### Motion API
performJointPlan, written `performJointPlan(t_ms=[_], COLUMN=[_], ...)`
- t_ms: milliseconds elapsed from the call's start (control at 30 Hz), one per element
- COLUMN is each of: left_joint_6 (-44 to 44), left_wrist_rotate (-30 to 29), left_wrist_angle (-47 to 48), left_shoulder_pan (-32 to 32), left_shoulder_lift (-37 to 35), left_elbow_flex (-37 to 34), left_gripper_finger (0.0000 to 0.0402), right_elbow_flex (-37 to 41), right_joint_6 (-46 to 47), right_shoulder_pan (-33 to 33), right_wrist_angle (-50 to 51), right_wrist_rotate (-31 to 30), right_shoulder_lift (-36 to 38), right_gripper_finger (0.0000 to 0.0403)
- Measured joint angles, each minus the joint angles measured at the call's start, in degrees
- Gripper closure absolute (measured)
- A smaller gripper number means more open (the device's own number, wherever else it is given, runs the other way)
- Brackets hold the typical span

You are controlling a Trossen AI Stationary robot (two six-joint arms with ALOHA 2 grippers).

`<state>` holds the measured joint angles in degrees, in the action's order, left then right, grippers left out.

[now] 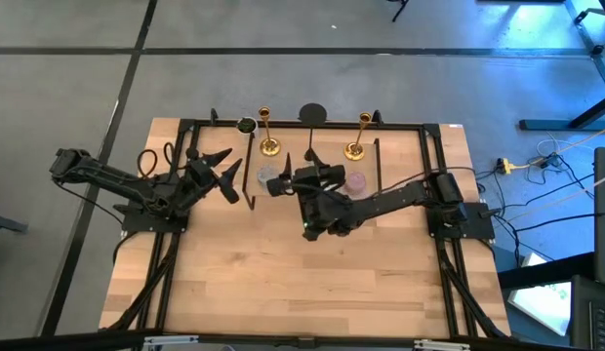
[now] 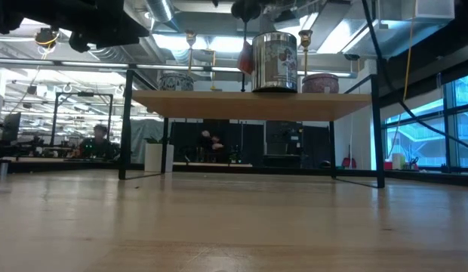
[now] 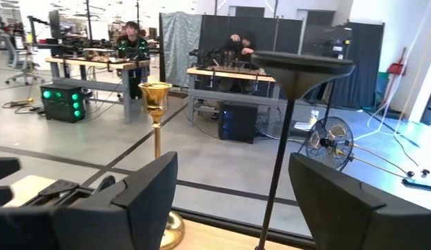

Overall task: Pick & Place candle stick holders
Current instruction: Return to Home Position

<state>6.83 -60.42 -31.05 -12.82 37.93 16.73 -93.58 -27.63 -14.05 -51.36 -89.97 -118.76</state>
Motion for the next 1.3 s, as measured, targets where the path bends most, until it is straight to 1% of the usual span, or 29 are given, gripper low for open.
performJointPlan(t_ms=[133, 200, 400, 633, 800, 900, 1067, 1200, 1300], left_joint_6=[0.4, 2.73, 10.44, 11.98, 11.98, 11.96, 10.63, 9.39, 8.73], left_wrist_rotate=[0.02, 0.03, 0.17, 0.35, 0.31, 0.31, 0.41, 2.9, 5.06], left_wrist_angle=[0.0, 0.0, -0.83, -2.2, -2.19, -2.17, -2.16, -2.15, -3.23], left_shoulder_pan=[-0.32, -1.21, -5.81, -10.74, -14.03, -16.48, -21.25, -24.54, -25.63], left_shoulder_lift=[0.0, 0.0, -0.37, -3.57, -6.82, -8.23, -9.45, -9.49, -9.48], left_elbow_flex=[0.0, 0.0, 0.0, 0.0, 0.02, 0.02, 0.02, 0.02, 0.02], left_gripper_finger=[0.0206, 0.0206, 0.0206, 0.0206, 0.0206, 0.0206, 0.0206, 0.0206, 0.0206], right_elbow_flex=[0.0, 0.0, 0.0, 0.0, -0.02, -0.02, -0.02, -0.02, 0.63], right_joint_6=[-5.34, -7.55, -15.99, -26.35, -27.98, -30.61, -30.96, -30.51, -28.62], right_shoulder_pan=[-1.52, -2.62, -7.12, -14.04, -19.42, -22.38, -26.44, -28.08, -28.21], right_wrist_angle=[-3.86, -5.1, -10.57, -16.75, -17.23, -18.8, -17.65, -17.66, -17.79], right_wrist_rotate=[0.0, 0.0, 0.09, 0.17, 0.14, 0.06, -0.02, -0.02, 0.0], right_shoulder_lift=[0.0, 0.0, 0.0, 0.15, 0.98, 0.98, 1.03, 1.03, 1.12], right_gripper_finger=[0.0124, 0.0124, 0.0124, 0.0124, 0.0133, 0.0147, 0.0174, 0.0194, 0.0212])
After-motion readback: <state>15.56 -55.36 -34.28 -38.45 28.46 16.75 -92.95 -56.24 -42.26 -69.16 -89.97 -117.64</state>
